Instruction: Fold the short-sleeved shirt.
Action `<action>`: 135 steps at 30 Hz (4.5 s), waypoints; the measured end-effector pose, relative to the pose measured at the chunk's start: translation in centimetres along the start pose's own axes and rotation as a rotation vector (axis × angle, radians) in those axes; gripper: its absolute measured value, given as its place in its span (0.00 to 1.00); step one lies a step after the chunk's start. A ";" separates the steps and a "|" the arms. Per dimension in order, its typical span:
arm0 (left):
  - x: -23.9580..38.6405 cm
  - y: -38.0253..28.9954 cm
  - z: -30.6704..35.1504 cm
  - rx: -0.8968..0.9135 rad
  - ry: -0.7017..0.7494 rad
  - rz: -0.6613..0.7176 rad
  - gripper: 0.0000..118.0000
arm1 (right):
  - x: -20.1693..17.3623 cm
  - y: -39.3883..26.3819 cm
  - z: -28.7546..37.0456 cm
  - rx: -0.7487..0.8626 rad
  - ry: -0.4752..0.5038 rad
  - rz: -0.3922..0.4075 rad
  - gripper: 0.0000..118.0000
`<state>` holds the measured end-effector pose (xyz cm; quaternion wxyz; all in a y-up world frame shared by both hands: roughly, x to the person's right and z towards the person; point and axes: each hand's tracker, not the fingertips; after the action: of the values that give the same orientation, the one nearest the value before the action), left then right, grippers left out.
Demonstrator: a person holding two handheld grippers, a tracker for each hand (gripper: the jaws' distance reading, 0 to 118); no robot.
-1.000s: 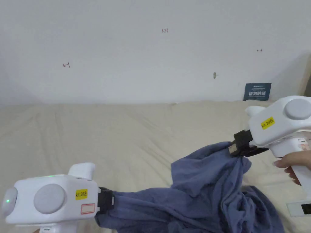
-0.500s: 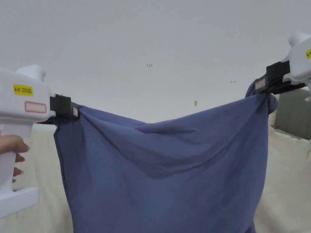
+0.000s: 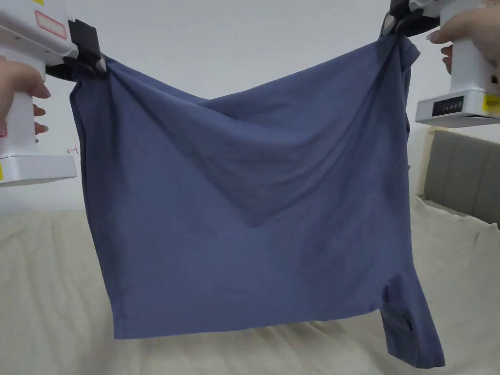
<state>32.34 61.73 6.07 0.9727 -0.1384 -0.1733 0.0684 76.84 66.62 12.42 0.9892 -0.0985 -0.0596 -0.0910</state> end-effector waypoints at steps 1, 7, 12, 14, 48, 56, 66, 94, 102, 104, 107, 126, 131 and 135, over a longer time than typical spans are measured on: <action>0.1 0.2 -0.8 0.005 0.006 -0.014 0.09 | -0.1 0.2 -1.0 0.007 -0.011 0.001 0.02; -0.3 0.9 -5.2 0.074 0.029 -0.061 0.09 | -1.0 0.5 -5.3 0.055 -0.027 0.019 0.02; -2.0 1.3 -8.0 0.136 0.064 -0.048 0.09 | -1.7 -0.4 -8.2 0.075 -0.039 0.011 0.02; -2.5 0.5 -8.7 0.163 0.075 -0.058 0.09 | -2.2 -1.8 -9.0 0.071 -0.073 0.032 0.02; -6.1 -39.2 10.2 -0.503 -0.042 0.073 0.09 | 4.8 -43.3 12.7 -0.520 0.069 0.056 0.03; -6.9 -44.4 5.5 -0.609 0.095 0.123 0.25 | 7.6 -49.3 6.0 -0.702 -0.013 0.012 0.46; -6.0 -40.3 9.2 -0.476 0.072 0.092 0.97 | 8.5 -42.9 13.5 -0.414 0.006 -0.147 0.74; -9.1 -40.4 8.1 -0.340 0.004 0.119 0.00 | 4.4 -36.5 -17.7 -1.043 -0.150 0.076 0.85; -10.5 -42.5 6.0 -0.418 0.031 0.141 0.00 | 2.4 -41.1 -24.2 -1.046 -0.326 0.203 0.84; -10.7 -42.9 5.8 -0.432 0.036 0.150 0.00 | 2.0 -41.4 -23.8 -1.059 -0.319 0.196 0.83; -10.6 -43.4 5.6 -0.451 0.040 0.167 0.00 | 2.1 -41.3 -24.1 -1.032 -0.292 0.182 0.05; -14.7 -32.7 -19.0 -0.741 0.064 0.106 0.02 | 8.9 -38.3 -20.8 -0.931 -0.076 -0.052 0.05; -15.9 -33.3 -26.0 -0.753 0.065 0.236 1.00 | 8.6 -39.3 -21.0 -0.942 -0.045 -0.062 0.05; -16.3 -35.8 -31.1 -0.779 0.071 0.211 0.98 | 8.8 -39.5 -21.5 -0.962 -0.018 -0.061 0.05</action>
<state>31.29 17.05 -16.65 0.8405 -0.5160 -0.1374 0.0921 80.02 22.63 0.00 0.8276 -0.5440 -0.0222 -0.1365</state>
